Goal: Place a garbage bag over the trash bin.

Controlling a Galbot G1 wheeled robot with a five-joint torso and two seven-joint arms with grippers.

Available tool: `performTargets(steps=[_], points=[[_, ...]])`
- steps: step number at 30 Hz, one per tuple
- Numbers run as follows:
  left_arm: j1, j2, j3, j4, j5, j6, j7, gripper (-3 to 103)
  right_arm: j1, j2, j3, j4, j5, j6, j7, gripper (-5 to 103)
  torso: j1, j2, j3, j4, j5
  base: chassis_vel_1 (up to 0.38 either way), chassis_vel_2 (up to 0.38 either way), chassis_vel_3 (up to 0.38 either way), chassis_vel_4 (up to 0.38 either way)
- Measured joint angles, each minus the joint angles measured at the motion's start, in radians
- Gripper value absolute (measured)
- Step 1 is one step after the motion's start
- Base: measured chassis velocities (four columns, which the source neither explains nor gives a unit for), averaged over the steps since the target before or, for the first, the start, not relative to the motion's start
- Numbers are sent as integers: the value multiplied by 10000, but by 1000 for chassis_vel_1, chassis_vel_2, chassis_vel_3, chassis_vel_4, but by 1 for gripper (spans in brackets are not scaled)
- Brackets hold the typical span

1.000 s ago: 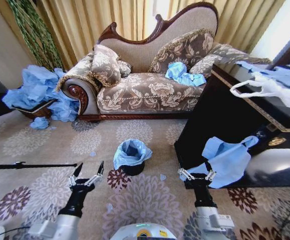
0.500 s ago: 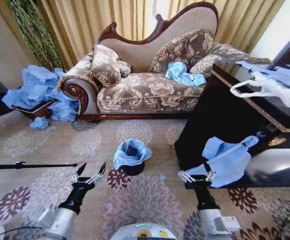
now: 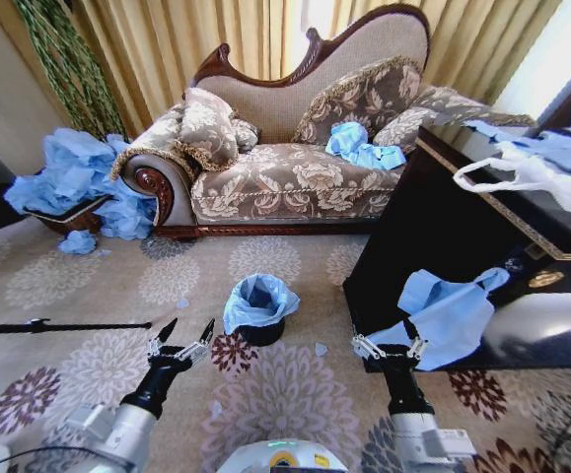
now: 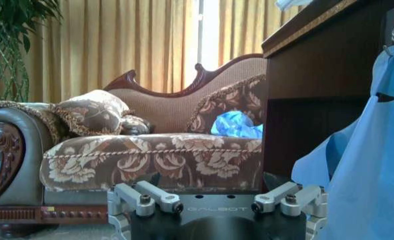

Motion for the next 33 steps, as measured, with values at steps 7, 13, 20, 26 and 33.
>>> performTargets(steps=[7,13,20,26,33], points=[[0,-6,3,3,6,-4,4,100,4,-2,1,0,-1,2,0,100,0,0,0,0,0,0,0,0,0],[-2,-9,3,3,11,-9,9,100,7,-3,1,0,-1,3,0,100,0,0,0,0,0,0,0,0,0],[-2,-13,3,3,14,-12,14,100,8,-4,1,-1,-2,3,2,100,0,0,0,0,0,0,0,0,0],[-1,-14,3,4,14,-12,17,100,8,-5,1,-4,-1,3,4,100,0,0,0,0,0,0,0,0,0],[-2,-14,3,4,14,-12,17,100,9,-6,2,-7,-1,3,6,100,0,0,0,0,0,0,0,0,0]])
